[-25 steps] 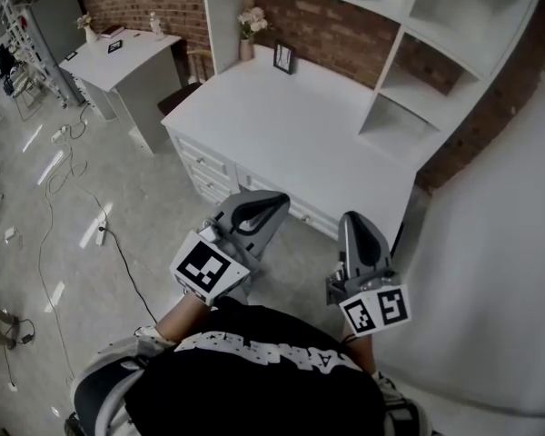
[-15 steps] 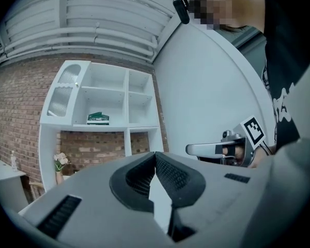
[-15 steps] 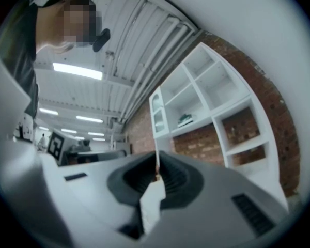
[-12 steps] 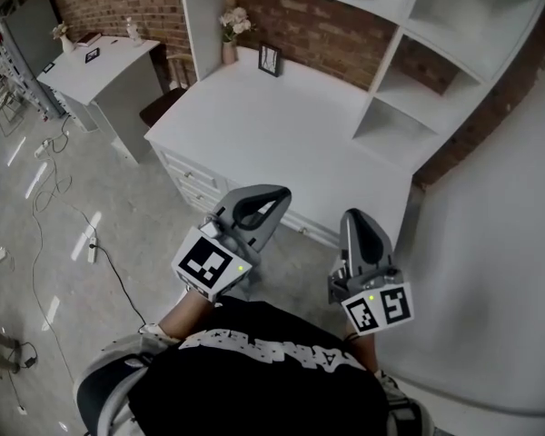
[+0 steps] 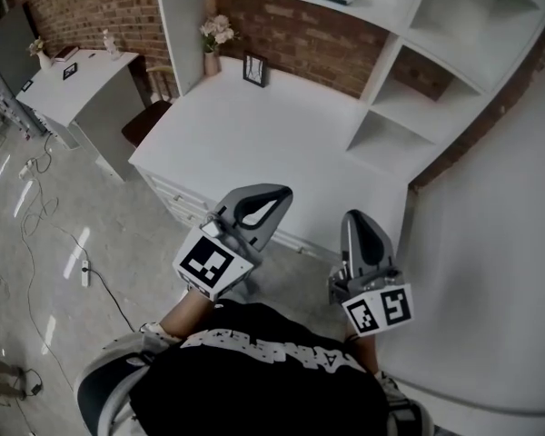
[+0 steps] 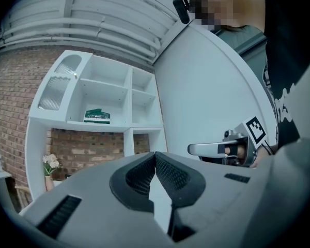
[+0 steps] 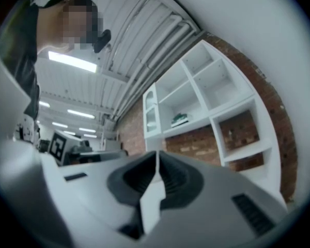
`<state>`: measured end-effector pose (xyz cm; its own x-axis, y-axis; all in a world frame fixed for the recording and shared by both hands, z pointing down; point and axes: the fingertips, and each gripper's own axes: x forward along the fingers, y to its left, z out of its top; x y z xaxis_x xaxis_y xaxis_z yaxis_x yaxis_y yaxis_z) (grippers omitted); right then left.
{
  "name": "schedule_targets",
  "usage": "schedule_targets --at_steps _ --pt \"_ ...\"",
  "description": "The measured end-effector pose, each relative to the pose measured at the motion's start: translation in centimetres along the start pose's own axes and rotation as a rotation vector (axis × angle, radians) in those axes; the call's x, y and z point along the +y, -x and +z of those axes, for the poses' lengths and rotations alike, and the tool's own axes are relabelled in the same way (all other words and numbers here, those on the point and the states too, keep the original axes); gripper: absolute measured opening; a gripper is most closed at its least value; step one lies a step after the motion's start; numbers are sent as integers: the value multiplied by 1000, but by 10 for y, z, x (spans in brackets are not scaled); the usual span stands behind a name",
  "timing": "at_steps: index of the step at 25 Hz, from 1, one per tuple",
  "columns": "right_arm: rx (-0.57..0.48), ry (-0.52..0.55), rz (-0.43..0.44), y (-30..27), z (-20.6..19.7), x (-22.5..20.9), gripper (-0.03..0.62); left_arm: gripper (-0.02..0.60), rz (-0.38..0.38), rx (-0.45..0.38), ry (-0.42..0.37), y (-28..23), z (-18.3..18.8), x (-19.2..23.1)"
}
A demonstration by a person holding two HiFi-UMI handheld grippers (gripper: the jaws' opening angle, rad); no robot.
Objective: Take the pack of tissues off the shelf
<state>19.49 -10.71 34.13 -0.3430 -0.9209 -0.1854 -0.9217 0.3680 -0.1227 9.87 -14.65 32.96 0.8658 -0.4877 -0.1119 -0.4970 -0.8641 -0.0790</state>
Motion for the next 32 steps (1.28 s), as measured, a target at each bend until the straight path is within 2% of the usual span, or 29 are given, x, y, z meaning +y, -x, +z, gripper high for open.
schedule_targets --at_steps 10,23,32 --pt "15 5 -56 -62 -6 -18 34 34 -49 1 31 -33 -8 63" --pt "39 26 -122 -124 -15 -19 34 34 -109 0 71 -49 -18 128" --pt "32 50 -152 -170 -14 -21 34 34 -119 -14 62 -55 -17 178"
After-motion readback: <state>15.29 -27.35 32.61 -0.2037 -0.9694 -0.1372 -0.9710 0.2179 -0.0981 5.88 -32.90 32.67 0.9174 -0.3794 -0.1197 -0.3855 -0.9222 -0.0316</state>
